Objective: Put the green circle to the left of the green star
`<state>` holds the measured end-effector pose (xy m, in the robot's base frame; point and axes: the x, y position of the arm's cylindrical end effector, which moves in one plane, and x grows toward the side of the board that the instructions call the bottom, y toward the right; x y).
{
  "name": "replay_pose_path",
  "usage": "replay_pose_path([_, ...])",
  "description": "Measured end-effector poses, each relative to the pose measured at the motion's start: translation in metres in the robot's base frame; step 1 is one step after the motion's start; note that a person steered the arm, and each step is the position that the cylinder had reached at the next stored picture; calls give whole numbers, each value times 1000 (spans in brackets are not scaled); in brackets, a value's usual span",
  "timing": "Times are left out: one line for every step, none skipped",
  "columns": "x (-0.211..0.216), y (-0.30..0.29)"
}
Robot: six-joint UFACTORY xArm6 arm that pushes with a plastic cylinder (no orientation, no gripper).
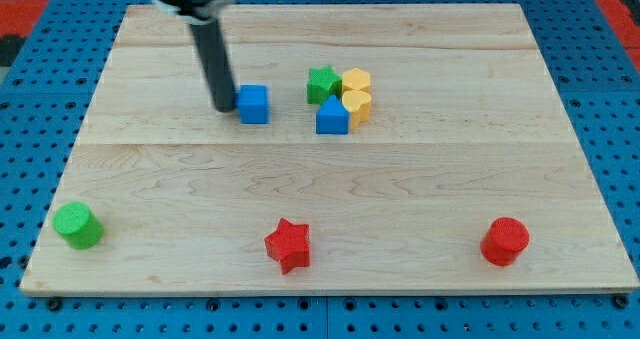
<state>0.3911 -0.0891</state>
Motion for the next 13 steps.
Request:
replay_pose_path([15, 36])
replay_pose_path([26, 22])
replay_pose_path([35, -11])
replay_pose_path([36, -18])
replay_pose_path([36, -18])
replay_pose_path([40, -36])
replay_pose_path([41, -43])
replay_pose_path([40, -11])
replay_pose_path([27, 21])
replay_pose_path([13, 27])
replay_pose_path([14, 14])
replay_pose_path([57, -45])
replay_pose_path([120, -94])
